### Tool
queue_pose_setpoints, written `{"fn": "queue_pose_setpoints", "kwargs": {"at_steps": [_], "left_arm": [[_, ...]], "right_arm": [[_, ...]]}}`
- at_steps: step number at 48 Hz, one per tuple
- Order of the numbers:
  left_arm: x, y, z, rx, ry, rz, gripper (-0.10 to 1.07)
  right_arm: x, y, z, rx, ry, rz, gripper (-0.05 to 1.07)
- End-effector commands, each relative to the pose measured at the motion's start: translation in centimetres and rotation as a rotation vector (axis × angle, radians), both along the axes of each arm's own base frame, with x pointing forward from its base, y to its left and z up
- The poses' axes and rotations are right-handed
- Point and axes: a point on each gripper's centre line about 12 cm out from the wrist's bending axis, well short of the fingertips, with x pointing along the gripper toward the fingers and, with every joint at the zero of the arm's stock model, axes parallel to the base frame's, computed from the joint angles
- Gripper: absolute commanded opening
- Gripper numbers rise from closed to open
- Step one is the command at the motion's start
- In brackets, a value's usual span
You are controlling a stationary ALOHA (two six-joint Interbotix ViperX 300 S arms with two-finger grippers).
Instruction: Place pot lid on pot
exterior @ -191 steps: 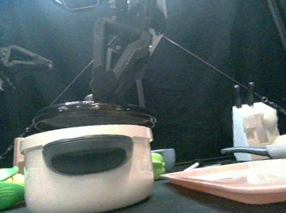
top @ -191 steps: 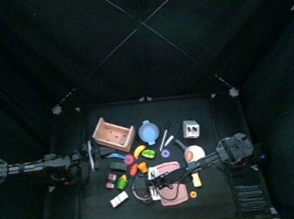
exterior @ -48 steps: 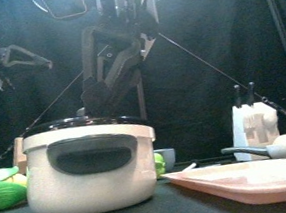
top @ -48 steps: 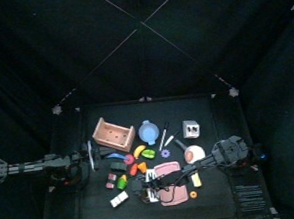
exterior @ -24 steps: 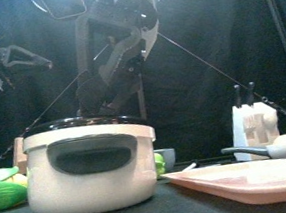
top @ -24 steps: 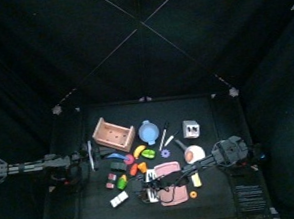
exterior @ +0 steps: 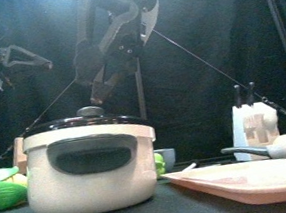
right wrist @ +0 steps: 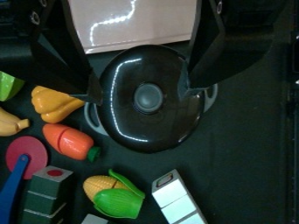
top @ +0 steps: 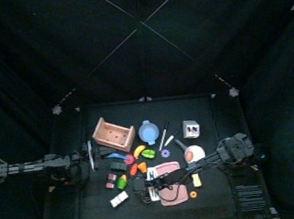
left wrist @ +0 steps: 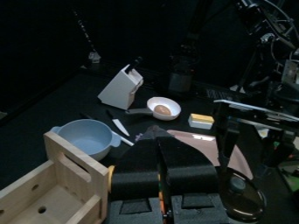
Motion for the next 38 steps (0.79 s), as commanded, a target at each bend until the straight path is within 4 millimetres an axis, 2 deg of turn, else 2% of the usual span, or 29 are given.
{"fn": "queue_pose_setpoints", "kwargs": {"at_steps": [1, 10, 20, 38], "left_arm": [[0.2, 0.1, 0.7, 0.007, -0.023, 0.006, -0.02], [0.1, 0.1, 0.4, 0.003, -0.015, 0.007, -0.02], [0.1, 0.1, 0.4, 0.003, -0.015, 0.005, -0.02], [0.1, 0.1, 0.4, 0.003, -0.015, 0.003, -0.02]], "right_arm": [[-0.7, -0.6, 3.5, 0.033, -0.096, -0.002, 0.98], [-2.5, -2.9, 4.4, 0.071, -0.16, -0.038, 0.99], [-3.9, -5.2, 4.7, 0.135, -0.255, -0.097, 0.98], [-5.5, -7.6, 5.6, 0.159, -0.328, -0.136, 0.98]]}}
